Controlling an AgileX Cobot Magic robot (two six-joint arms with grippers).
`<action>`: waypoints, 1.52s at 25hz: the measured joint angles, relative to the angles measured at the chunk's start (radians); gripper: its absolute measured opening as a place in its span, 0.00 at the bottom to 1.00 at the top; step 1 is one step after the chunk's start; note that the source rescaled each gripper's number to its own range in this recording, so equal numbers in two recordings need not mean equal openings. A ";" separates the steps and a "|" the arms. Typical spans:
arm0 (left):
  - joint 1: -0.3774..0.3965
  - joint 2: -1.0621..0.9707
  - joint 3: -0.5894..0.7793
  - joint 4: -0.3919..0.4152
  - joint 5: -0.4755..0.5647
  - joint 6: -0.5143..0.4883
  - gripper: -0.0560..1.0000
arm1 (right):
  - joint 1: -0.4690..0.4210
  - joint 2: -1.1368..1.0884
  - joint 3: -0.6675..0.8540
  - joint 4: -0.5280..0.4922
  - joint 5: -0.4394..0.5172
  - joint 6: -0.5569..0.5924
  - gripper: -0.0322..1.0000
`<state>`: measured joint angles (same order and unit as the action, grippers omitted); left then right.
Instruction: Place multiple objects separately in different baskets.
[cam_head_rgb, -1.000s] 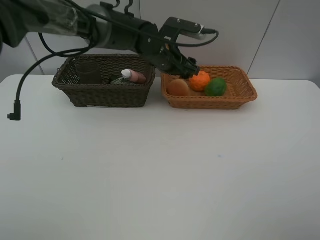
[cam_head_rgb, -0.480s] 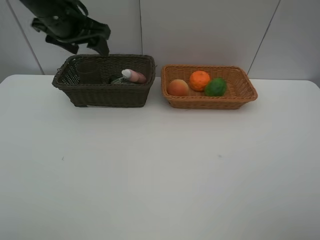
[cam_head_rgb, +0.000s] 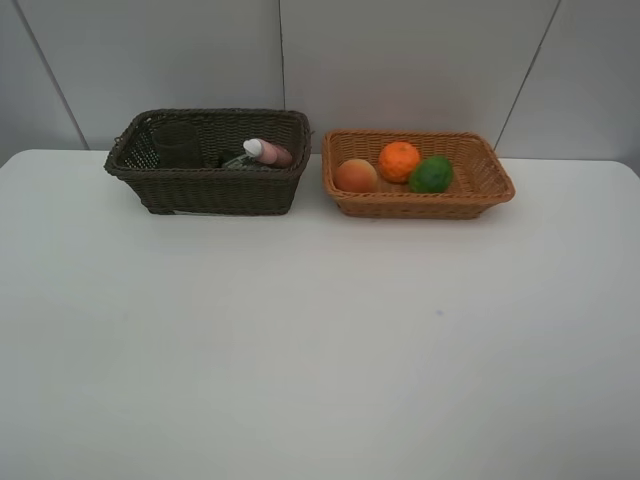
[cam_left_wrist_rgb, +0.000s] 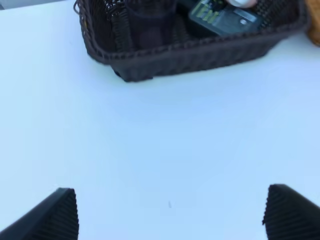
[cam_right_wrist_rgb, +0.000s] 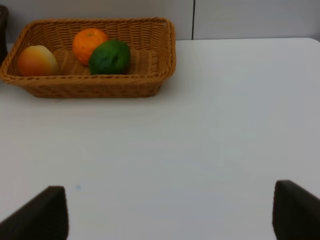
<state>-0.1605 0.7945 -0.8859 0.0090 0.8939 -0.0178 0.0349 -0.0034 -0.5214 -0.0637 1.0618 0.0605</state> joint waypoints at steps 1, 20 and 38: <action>0.000 -0.054 0.011 -0.009 0.037 0.000 0.96 | 0.000 0.000 0.000 0.000 0.000 0.000 0.64; 0.000 -0.712 0.315 -0.034 0.187 -0.001 0.96 | 0.000 0.000 0.000 0.000 0.000 0.000 0.64; 0.002 -0.785 0.379 -0.009 0.159 -0.008 0.96 | 0.000 0.000 0.000 0.000 0.000 0.000 0.64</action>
<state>-0.1585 0.0094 -0.5068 0.0000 1.0525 -0.0258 0.0349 -0.0034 -0.5214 -0.0637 1.0618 0.0605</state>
